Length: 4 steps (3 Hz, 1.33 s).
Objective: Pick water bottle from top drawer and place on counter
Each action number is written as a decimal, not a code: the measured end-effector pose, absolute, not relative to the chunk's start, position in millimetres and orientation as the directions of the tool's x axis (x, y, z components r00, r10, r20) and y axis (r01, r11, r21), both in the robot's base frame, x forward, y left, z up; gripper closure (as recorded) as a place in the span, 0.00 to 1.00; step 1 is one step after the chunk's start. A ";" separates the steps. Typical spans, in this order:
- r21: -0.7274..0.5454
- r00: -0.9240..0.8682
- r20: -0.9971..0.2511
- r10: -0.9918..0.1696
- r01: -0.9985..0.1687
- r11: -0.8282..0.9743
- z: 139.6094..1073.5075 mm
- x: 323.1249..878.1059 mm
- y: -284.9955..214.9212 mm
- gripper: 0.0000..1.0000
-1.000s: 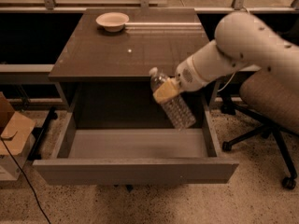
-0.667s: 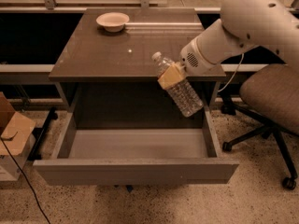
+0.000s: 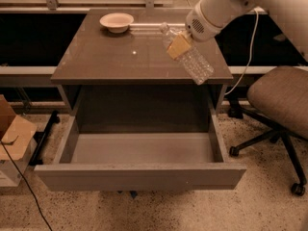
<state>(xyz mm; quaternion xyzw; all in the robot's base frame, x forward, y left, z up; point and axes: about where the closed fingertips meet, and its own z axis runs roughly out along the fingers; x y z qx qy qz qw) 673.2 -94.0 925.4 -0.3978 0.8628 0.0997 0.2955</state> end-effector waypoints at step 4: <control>-0.235 -0.396 -0.540 -0.743 -0.776 0.585 873.5 799.9 -35.5 1.00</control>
Offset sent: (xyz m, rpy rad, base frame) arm 0.1198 0.0350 0.0007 -0.1086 -0.1024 0.0551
